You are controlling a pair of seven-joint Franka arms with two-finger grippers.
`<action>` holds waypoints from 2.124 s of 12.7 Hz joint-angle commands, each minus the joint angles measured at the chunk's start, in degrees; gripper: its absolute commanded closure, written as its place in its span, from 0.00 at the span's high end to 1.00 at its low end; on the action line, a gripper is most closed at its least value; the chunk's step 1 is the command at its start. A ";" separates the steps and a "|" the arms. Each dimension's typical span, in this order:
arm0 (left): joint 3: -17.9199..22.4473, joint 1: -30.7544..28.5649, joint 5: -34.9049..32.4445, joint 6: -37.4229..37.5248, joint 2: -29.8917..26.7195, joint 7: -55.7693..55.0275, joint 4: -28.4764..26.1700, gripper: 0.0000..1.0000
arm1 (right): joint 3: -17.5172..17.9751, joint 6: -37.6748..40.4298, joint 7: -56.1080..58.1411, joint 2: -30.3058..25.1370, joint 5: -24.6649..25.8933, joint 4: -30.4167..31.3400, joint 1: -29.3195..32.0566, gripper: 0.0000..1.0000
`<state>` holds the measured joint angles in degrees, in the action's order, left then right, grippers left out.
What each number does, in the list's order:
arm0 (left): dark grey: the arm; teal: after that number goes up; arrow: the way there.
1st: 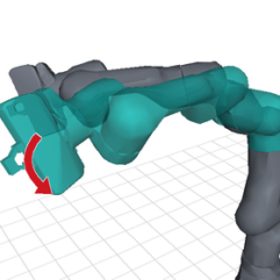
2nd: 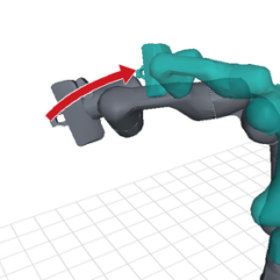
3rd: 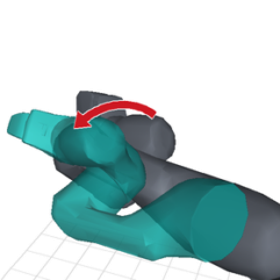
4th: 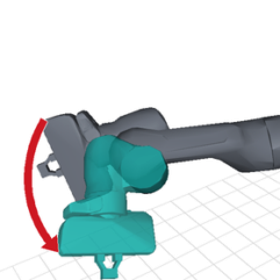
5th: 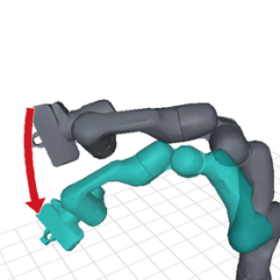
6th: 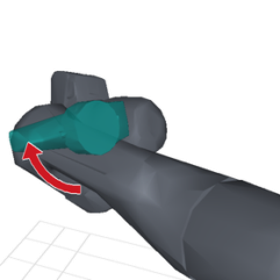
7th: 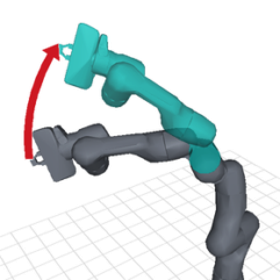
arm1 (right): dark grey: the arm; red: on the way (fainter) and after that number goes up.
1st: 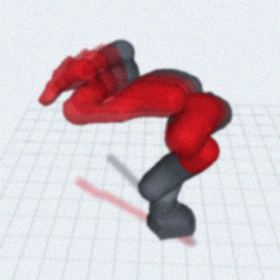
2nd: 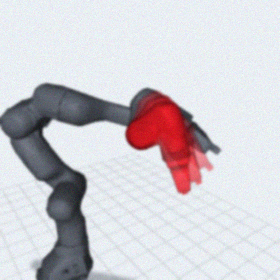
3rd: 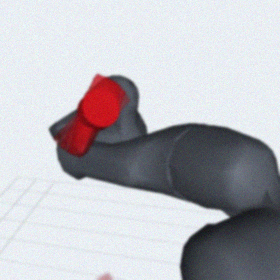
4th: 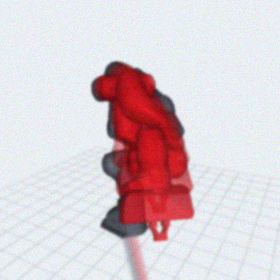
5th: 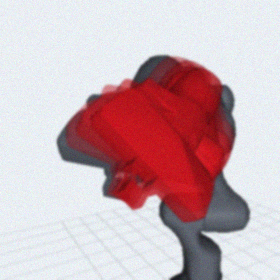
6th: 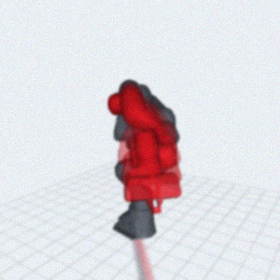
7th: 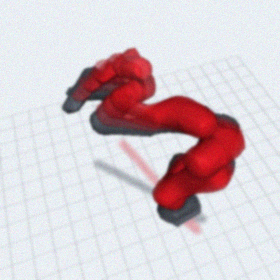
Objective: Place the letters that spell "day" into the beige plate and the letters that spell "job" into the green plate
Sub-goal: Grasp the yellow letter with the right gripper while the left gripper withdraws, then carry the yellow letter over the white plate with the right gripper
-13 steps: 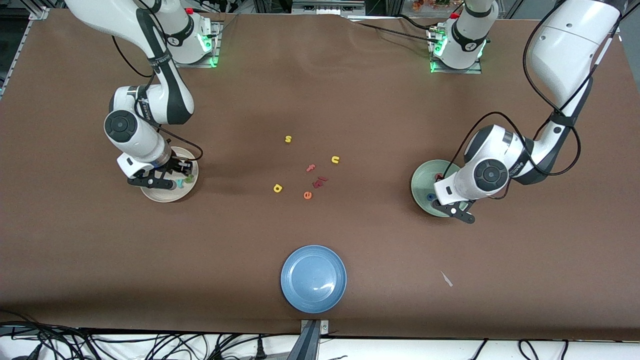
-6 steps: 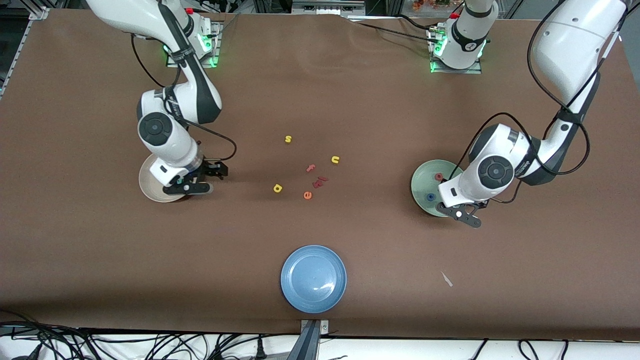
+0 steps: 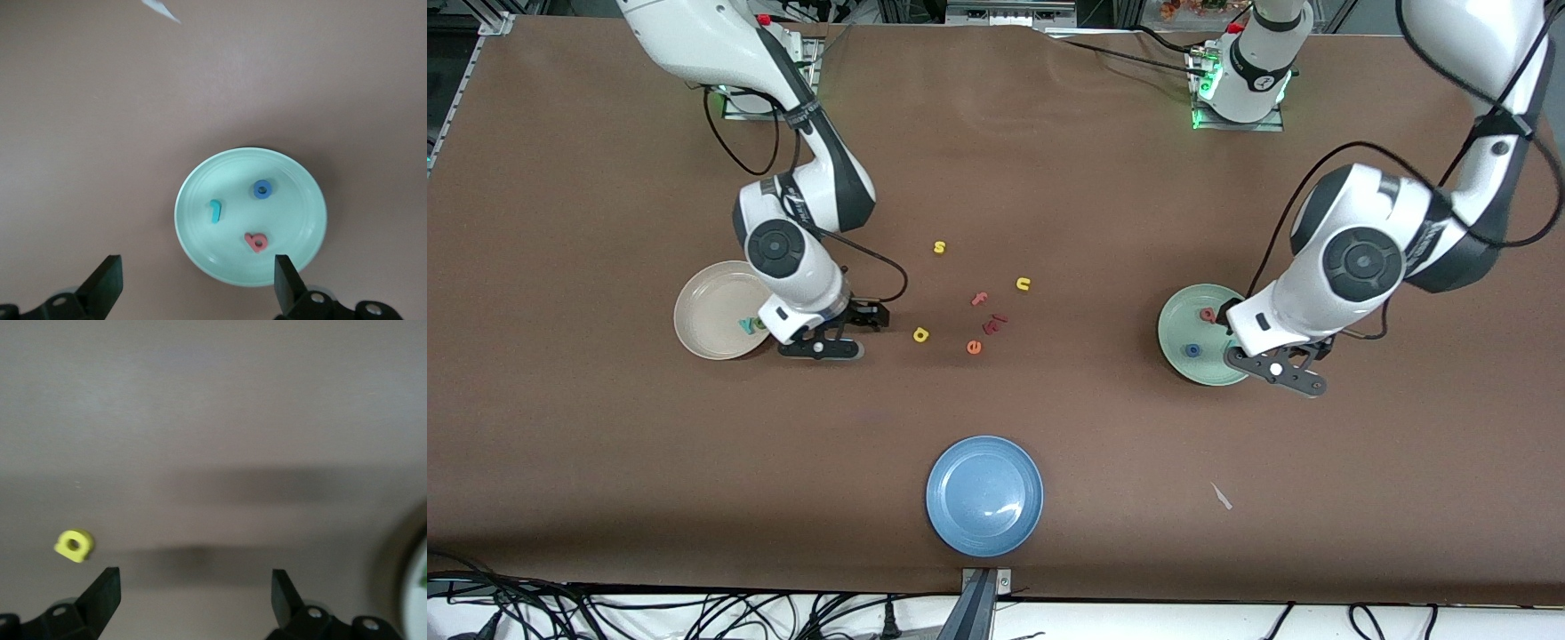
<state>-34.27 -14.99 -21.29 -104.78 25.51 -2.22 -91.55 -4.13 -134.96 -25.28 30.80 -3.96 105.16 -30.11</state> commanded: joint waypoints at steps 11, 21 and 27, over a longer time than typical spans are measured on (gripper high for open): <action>26.14 19.19 19.40 12.32 -13.10 0.38 12.36 1.00 | 2.63 5.23 -3.99 11.12 -0.97 -13.49 -4.87 1.00; 27.41 11.39 23.58 10.45 -29.12 0.55 -9.27 1.00 | 2.63 4.70 -4.25 14.28 -1.23 -16.21 -4.69 0.92; 25.30 12.09 22.52 10.38 -26.04 -0.15 -8.83 1.00 | 2.63 4.70 -4.69 14.55 -1.93 -16.48 -4.69 0.67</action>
<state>-8.62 -2.82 1.88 -94.35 -1.43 -2.10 -100.63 -1.45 -130.95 -29.45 44.19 -4.55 90.67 -34.74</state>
